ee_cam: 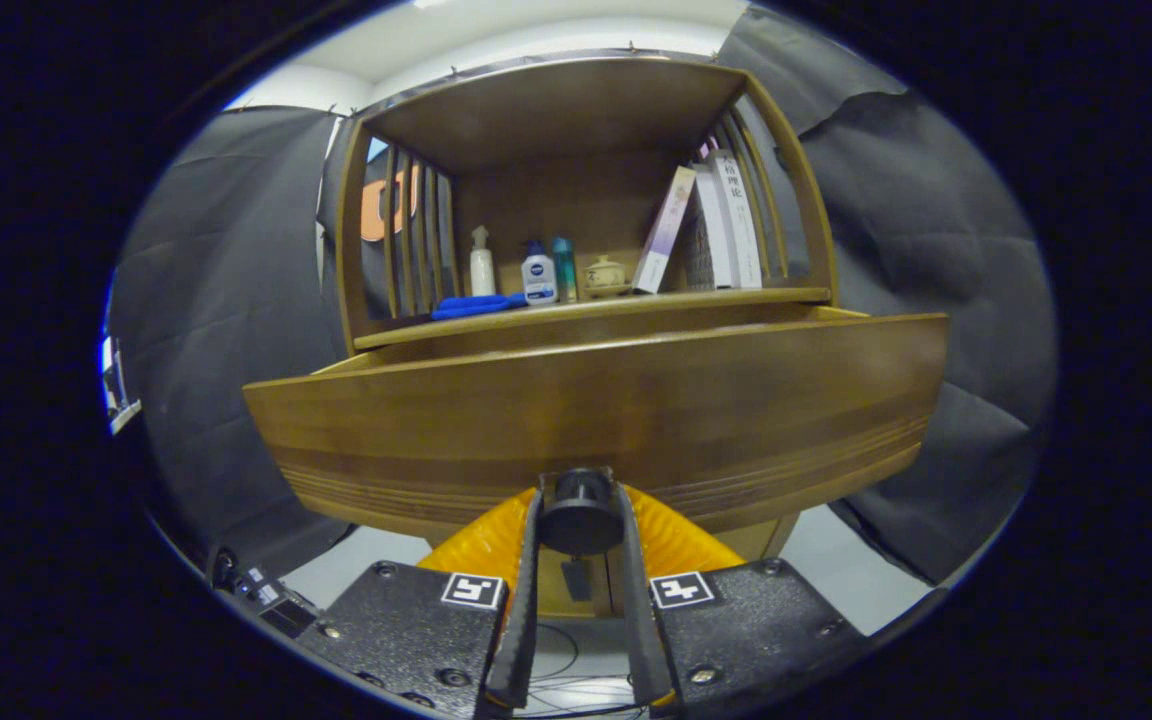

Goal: Pull open the drawer, take out the items inside it, and place them on the countertop above the cabinet.

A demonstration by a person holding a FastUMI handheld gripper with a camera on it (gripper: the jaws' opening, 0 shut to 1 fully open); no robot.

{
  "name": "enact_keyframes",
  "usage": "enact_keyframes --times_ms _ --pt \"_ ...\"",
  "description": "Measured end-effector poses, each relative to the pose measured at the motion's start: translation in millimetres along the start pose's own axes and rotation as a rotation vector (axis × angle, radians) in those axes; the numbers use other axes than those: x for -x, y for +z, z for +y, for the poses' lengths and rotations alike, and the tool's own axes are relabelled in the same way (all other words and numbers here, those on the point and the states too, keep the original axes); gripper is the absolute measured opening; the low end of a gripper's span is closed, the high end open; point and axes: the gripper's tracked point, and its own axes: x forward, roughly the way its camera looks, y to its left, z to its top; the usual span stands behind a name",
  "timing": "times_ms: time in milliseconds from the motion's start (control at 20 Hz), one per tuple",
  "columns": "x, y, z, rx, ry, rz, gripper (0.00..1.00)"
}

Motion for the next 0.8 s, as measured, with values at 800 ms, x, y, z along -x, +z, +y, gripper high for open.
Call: enact_keyframes --times_ms 800 --pt "97 1 -9 0.201 0.039 -0.09 0.11"
